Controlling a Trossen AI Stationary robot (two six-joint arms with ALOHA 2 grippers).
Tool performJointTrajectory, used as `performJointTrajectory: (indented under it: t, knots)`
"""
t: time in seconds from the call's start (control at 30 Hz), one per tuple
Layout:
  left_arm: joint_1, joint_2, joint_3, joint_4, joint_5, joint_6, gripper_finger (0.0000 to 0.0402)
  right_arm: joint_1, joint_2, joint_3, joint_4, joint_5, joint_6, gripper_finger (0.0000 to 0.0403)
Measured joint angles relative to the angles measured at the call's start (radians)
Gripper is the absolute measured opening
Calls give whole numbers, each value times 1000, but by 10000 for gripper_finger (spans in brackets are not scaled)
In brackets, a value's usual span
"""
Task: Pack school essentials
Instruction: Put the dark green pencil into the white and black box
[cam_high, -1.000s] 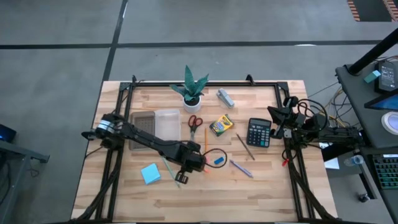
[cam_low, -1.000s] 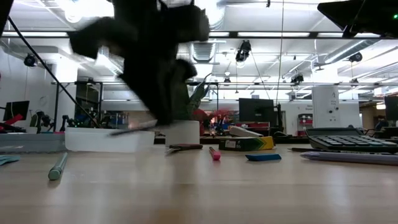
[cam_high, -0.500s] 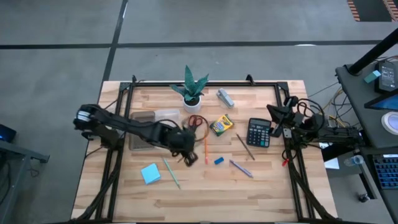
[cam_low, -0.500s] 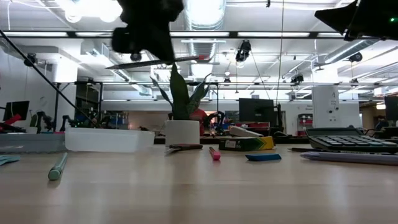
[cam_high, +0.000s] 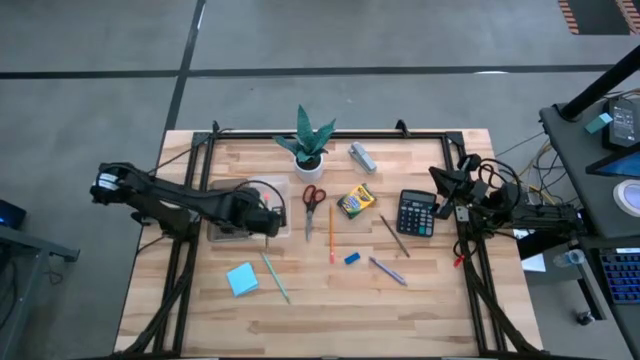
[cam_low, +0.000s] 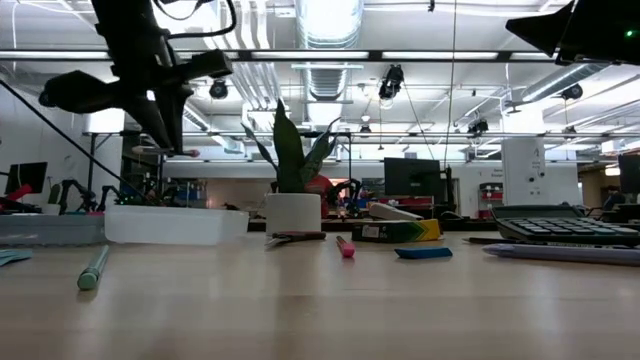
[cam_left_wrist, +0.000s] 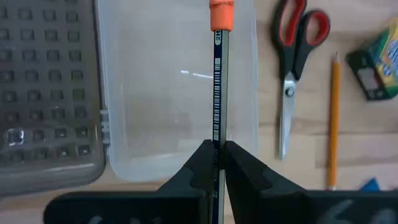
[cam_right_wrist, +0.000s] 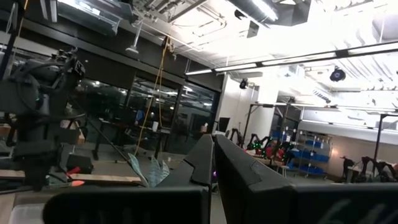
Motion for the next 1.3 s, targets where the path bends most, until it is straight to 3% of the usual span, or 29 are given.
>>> performJointTrajectory:
  t: [0.27,0.7,1.3]
  knots:
    - [116,-59,-65,0,48,60,8,0,0,0,0,0,-6,9]
    - [347,-4,-77,6,162,337,8,0,0,0,0,0,-9,9]
    - [420,141,-90,102,206,473,8,0,0,0,0,1,-19,9]
